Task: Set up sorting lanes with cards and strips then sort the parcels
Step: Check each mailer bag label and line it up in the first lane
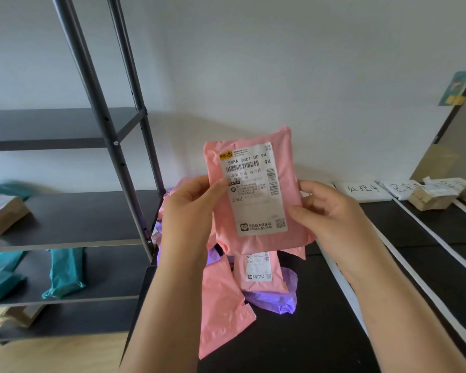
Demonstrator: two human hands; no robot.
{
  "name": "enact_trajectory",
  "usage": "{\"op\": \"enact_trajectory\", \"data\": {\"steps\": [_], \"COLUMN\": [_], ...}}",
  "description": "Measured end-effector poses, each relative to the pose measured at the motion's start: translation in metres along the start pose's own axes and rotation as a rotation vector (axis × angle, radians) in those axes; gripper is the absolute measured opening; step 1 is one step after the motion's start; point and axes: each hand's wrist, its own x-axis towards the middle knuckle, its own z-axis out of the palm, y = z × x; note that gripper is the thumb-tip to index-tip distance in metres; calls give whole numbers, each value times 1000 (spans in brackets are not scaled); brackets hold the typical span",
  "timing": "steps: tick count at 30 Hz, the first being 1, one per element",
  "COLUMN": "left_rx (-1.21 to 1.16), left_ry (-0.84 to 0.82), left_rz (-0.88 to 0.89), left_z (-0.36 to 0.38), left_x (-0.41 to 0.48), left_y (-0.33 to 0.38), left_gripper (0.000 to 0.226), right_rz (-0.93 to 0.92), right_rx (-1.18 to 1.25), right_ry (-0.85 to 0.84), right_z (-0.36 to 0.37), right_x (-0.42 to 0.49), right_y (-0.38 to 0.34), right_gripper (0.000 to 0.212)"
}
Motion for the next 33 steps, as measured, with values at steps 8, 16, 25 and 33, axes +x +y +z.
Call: {"op": "enact_trajectory", "data": {"steps": [8,16,25,33], "left_rx": [59,321,395,466], "left_ry": [21,-86,-215,-110], "left_rz": [131,206,221,205], "left_z": [3,19,74,150], "left_x": [1,2,1,1], "left_y": [-3,-16,-52,-97], "left_gripper": [11,10,15,32], "right_rz": [-99,-320,-212,-23], "right_rx": [-49,-331,-327,-164], "right_ry": [121,203,359,482], "right_z": [3,-5,-37,-105], "right_x": [3,1,-13,9], "right_y": [5,15,58,108], "right_gripper": [38,41,24,26]}}
